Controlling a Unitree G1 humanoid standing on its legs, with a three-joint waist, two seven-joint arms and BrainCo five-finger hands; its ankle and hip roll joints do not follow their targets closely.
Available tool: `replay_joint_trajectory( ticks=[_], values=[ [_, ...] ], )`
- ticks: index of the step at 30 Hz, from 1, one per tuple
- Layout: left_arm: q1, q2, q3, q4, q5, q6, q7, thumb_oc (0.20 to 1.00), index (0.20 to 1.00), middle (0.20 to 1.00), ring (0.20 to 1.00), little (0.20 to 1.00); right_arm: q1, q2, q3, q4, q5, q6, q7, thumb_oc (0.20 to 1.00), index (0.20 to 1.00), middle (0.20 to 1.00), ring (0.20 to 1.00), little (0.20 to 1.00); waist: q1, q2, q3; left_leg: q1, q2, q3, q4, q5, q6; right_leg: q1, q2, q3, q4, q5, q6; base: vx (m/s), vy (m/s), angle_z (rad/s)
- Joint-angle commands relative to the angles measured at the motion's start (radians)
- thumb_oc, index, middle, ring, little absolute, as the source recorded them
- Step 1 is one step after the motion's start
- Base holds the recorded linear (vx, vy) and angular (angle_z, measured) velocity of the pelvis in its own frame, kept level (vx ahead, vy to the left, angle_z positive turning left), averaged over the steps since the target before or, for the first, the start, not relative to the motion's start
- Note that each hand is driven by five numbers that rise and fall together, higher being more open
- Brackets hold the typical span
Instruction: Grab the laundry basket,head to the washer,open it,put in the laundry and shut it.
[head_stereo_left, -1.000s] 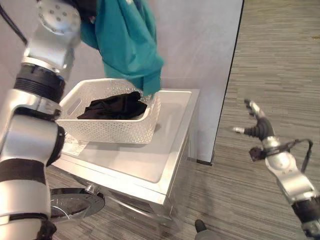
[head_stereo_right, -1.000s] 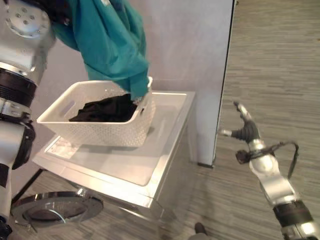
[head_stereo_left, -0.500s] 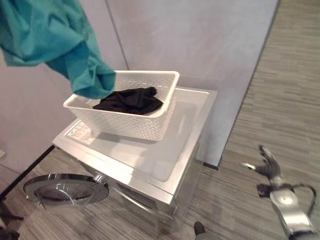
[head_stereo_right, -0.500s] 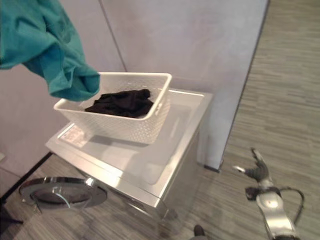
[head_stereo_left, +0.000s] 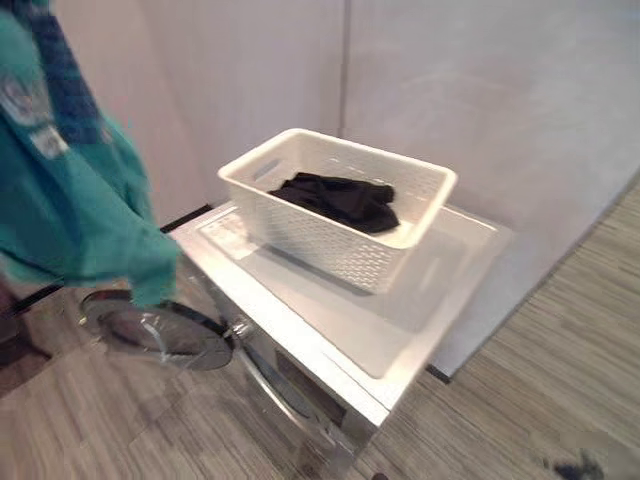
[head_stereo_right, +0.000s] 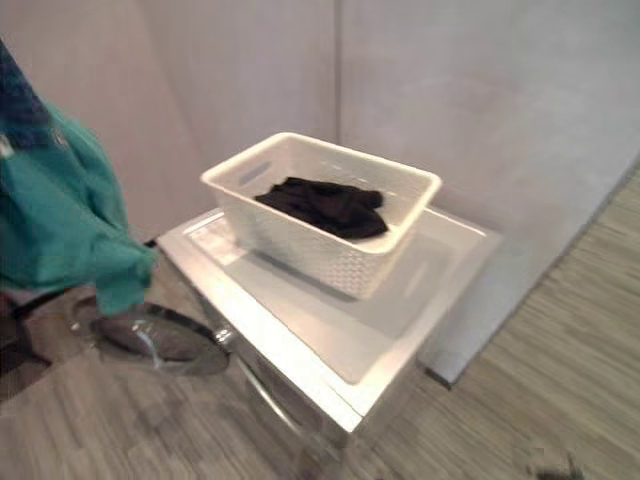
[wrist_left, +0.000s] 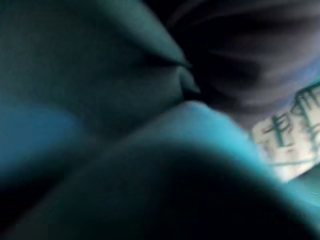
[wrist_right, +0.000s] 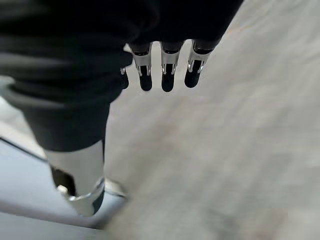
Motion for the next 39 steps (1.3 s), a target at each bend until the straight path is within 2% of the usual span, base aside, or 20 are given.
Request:
replay_joint_trajectory(
  ticks=[1,2,4,5,6,7,8,11,13,16,18,19,20,22,23,25,27,30,31,39],
  values=[
    [-0.052,0.004,0.112,0.018,0.045,-0.023,0.017,0.2,0.2,0.2,0.2,0.2,-0.068,-0.024,0.077,-0.012,0.044,-0.012,0.019,1.0,1.0,1.0,1.0,1.0,-0.044,-0.024,-0.023,0.001,-0.006,0.004,0.065,-0.112,0.023,0.083,-0.028,-0.013,-0.079,-0.057,0.015,-0.02,0.01,0.05],
    [-0.038,-0.017,0.119,0.004,0.05,-0.029,0.016,0.2,0.2,0.2,0.2,0.2,-0.065,-0.01,0.08,0.017,0.053,-0.008,0.029,1.0,1.0,1.0,1.0,1.0,-0.04,-0.026,-0.02,-0.001,-0.006,0.002,0.066,-0.113,0.023,0.084,-0.028,-0.014,-0.079,-0.057,0.015,-0.02,0.009,0.07],
    [0.044,-0.199,0.151,-0.086,0.068,-0.036,0.003,0.2,0.2,0.2,0.2,0.2,-0.066,0.033,0.09,0.124,0.08,0.001,0.06,1.0,1.0,1.0,1.0,1.0,-0.024,-0.041,-0.008,-0.005,-0.005,-0.007,0.069,-0.117,0.026,0.085,-0.029,-0.021,-0.077,-0.059,0.012,-0.03,0.005,0.08],
    [0.066,-0.248,0.152,-0.107,0.083,-0.033,-0.003,0.2,0.2,0.2,0.2,0.2,-0.066,0.044,0.094,0.141,0.082,0.003,0.066,1.0,1.0,1.0,1.0,1.0,-0.021,-0.043,-0.004,-0.005,-0.006,-0.008,0.07,-0.118,0.027,0.086,-0.029,-0.021,-0.076,-0.06,0.011,-0.01,0.003,0.08],
    [0.073,-0.258,0.157,-0.118,0.087,-0.03,-0.005,0.2,0.2,0.2,0.2,0.2,-0.067,0.041,0.096,0.144,0.082,0.001,0.066,1.0,1.0,1.0,1.0,1.0,-0.022,-0.039,-0.005,-0.005,-0.006,-0.008,0.07,-0.119,0.027,0.087,-0.029,-0.021,-0.076,-0.06,0.011,-0.02,0.016,0.06],
    [0.109,-0.35,0.131,-0.129,0.108,-0.027,-0.021,0.2,0.2,0.2,0.2,0.2,-0.066,0.069,0.082,0.165,0.113,0.0,0.082,1.0,1.0,1.0,1.0,1.0,-0.018,-0.049,0.004,-0.007,-0.007,-0.011,0.073,-0.123,0.03,0.086,-0.029,-0.021,-0.076,-0.061,0.01,-0.01,0.012,0.03],
    [0.113,-0.358,0.132,-0.136,0.111,-0.026,-0.023,0.2,0.2,0.2,0.2,0.2,-0.065,0.065,0.082,0.166,0.114,-0.001,0.082,1.0,1.0,1.0,1.0,1.0,-0.017,-0.046,0.004,-0.007,-0.008,-0.01,0.074,-0.123,0.03,0.087,-0.03,-0.021,-0.076,-0.061,0.01,-0.02,0.015,0.04],
    [0.187,-0.547,0.037,-0.144,0.065,-0.035,-0.088,0.2,0.2,0.2,0.2,0.2,-0.063,0.098,0.077,0.177,0.139,-0.003,0.098,1.0,1.0,1.0,1.0,1.0,-0.01,-0.058,0.022,-0.014,-0.006,-0.017,0.082,-0.127,0.034,0.084,-0.03,-0.024,-0.072,-0.063,0.005,-0.02,0.008,0.07],
    [0.242,-0.616,-0.024,-0.143,0.036,-0.03,-0.143,0.2,0.2,0.2,0.2,0.2,-0.06,0.101,0.085,0.177,0.121,-0.002,0.092,1.0,1.0,1.0,1.0,1.0,-0.005,-0.059,0.031,-0.021,-0.008,-0.024,0.086,-0.127,0.036,0.082,-0.03,-0.027,-0.068,-0.064,0.003,-0.03,0.012,0.02],
    [0.311,-0.652,-0.084,-0.126,0.03,-0.024,-0.198,0.2,0.2,0.2,0.2,0.2,-0.052,0.109,0.086,0.178,0.115,0.0,0.097,1.0,1.0,1.0,1.0,1.0,-0.002,-0.06,0.042,-0.027,-0.01,-0.028,0.089,-0.128,0.039,0.079,-0.03,-0.031,-0.067,-0.063,0.002,-0.03,0.009,0.0],
    [0.405,-0.722,-0.189,-0.051,-0.038,-0.001,-0.284,0.2,0.2,0.2,0.2,0.2,-0.053,0.118,0.082,0.168,0.127,-0.003,0.102,1.0,1.0,1.0,1.0,1.0,-0.005,-0.067,0.06,-0.037,-0.011,-0.03,0.091,-0.125,0.043,0.071,-0.031,-0.031,-0.064,-0.06,0.0,-0.06,0.01,0.0],
    [0.404,-0.721,-0.192,-0.045,-0.04,-0.004,-0.285,0.2,0.2,0.2,0.2,0.2,-0.051,0.117,0.081,0.167,0.128,-0.003,0.102,1.0,1.0,1.0,1.0,1.0,-0.004,-0.065,0.058,-0.037,-0.011,-0.03,0.091,-0.126,0.043,0.07,-0.031,-0.031,-0.063,-0.061,0.0,-0.04,0.013,0.0],
    [0.429,-0.744,-0.273,0.052,-0.092,0.017,-0.335,0.2,0.2,0.2,0.2,0.2,-0.058,0.122,0.092,0.155,0.127,-0.004,0.101,1.0,1.0,1.0,1.0,1.0,-0.01,-0.068,0.064,-0.04,-0.011,-0.028,0.089,-0.123,0.045,0.065,-0.031,-0.029,-0.06,-0.061,-0.001,-0.03,0.014,0.0],
    [0.427,-0.747,-0.316,0.119,-0.099,0.03,-0.353,0.2,0.2,0.2,0.2,0.2,-0.063,0.122,0.093,0.147,0.13,-0.006,0.1,1.0,1.0,1.0,1.0,1.0,-0.014,-0.07,0.066,-0.041,-0.011,-0.026,0.088,-0.121,0.046,0.062,-0.03,-0.028,-0.058,-0.061,-0.002,-0.03,0.011,-0.03],
    [0.408,-0.771,-0.394,0.246,-0.16,0.056,-0.387,0.2,0.2,0.2,0.2,0.2,-0.07,0.12,0.106,0.122,0.128,-0.009,0.09,1.0,1.0,1.0,1.0,1.0,-0.025,-0.075,0.071,-0.045,-0.011,-0.023,0.086,-0.117,0.047,0.055,-0.03,-0.021,-0.052,-0.06,-0.003,-0.03,0.01,-0.05],
    [0.387,-0.776,-0.435,0.322,-0.16,0.063,-0.398,0.2,0.2,0.2,0.2,0.2,-0.074,0.117,0.109,0.113,0.126,-0.011,0.086,1.0,1.0,1.0,1.0,1.0,-0.028,-0.074,0.073,-0.046,-0.011,-0.022,0.084,-0.115,0.048,0.051,-0.029,-0.02,-0.049,-0.06,-0.003,-0.02,0.005,-0.02],
    [0.338,-0.809,-0.526,0.527,-0.146,0.097,-0.41,0.2,0.2,0.2,0.2,0.2,-0.085,0.113,0.122,0.092,0.114,-0.015,0.069,1.0,1.0,1.0,1.0,1.0,-0.046,-0.08,0.076,-0.044,-0.01,-0.015,0.077,-0.111,0.048,0.045,-0.028,-0.012,-0.045,-0.06,-0.003,-0.01,0.006,-0.05],
    [0.294,-0.846,-0.55,0.665,-0.181,0.105,-0.398,0.2,0.2,0.2,0.2,0.2,-0.088,0.114,0.131,0.075,0.106,-0.016,0.058,1.0,1.0,1.0,1.0,1.0,-0.056,-0.083,0.079,-0.045,-0.009,-0.012,0.074,-0.108,0.047,0.037,-0.026,-0.008,-0.042,-0.061,-0.005,0.0,0.002,-0.02],
    [0.258,-0.878,-0.553,0.777,-0.23,0.116,-0.384,0.2,0.2,0.2,0.2,0.2,-0.089,0.118,0.145,0.061,0.095,-0.015,0.052,1.0,1.0,1.0,1.0,1.0,-0.063,-0.088,0.081,-0.047,-0.006,-0.01,0.073,-0.105,0.045,0.032,-0.024,-0.006,-0.04,-0.063,-0.006,0.0,0.0,0.0],
    [0.15,-0.893,-0.575,0.855,-0.294,0.105,-0.336,0.2,0.2,0.2,0.2,0.2,-0.11,0.141,0.199,0.023,0.084,-0.015,0.033,1.0,1.0,1.0,1.0,1.0,-0.076,-0.11,0.129,-0.106,-0.005,-0.003,0.118,-0.115,0.047,-0.01,-0.024,0.009,-0.042,-0.051,-0.006,-0.06,0.0,-0.06]
  ],
)
